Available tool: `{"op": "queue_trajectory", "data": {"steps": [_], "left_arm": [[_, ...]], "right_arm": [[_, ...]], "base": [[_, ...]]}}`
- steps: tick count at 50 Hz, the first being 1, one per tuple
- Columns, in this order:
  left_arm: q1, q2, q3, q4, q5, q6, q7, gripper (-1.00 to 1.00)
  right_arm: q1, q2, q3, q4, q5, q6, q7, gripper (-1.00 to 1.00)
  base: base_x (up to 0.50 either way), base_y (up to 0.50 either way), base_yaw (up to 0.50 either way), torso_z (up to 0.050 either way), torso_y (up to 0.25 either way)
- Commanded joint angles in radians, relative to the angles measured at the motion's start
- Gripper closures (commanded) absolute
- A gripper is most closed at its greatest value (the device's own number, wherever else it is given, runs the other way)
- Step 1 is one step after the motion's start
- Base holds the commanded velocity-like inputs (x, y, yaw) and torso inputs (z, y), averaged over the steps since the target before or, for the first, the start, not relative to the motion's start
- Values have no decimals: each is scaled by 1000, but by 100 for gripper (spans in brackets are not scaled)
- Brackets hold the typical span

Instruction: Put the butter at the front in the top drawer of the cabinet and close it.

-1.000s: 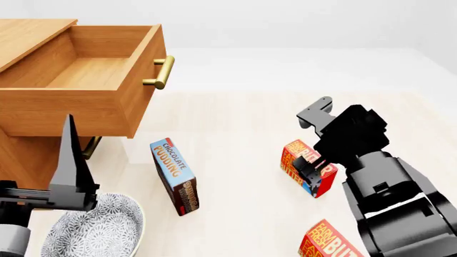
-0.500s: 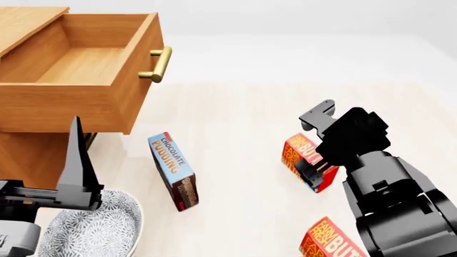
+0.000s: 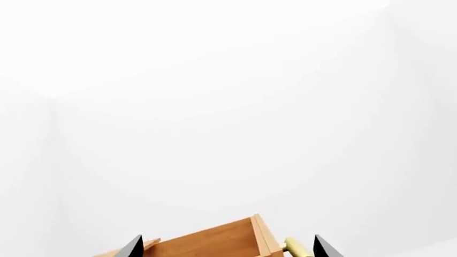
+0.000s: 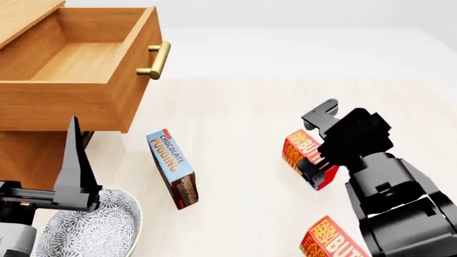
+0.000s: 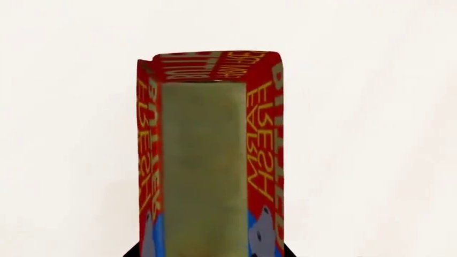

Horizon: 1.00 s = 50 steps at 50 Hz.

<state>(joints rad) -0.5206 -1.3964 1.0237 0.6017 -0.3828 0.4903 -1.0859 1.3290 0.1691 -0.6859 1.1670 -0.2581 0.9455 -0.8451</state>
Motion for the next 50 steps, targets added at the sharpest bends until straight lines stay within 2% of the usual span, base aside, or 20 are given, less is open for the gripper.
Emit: {"op": "queue_trajectory", "data": {"steps": [1, 16, 39, 50], "left_arm": [[5, -13, -5, 13, 6, 16, -11, -100], [7, -15, -10, 15, 5, 24, -12, -100], [12, -20, -17, 28, 13, 27, -17, -100], [7, -26, -27, 30, 1, 43, -13, -100]], "right_arm": [[22, 3, 19, -13, -9, -24, 42, 100], [51, 30, 21, -121, -18, 30, 41, 100], [93, 107, 104, -485, -17, 196, 35, 100], [139, 131, 85, -602, -34, 263, -1, 100]], "base": [[0, 0, 0, 0, 0], [0, 0, 0, 0, 0], [0, 0, 0, 0, 1], [0, 0, 0, 0, 69]]}}
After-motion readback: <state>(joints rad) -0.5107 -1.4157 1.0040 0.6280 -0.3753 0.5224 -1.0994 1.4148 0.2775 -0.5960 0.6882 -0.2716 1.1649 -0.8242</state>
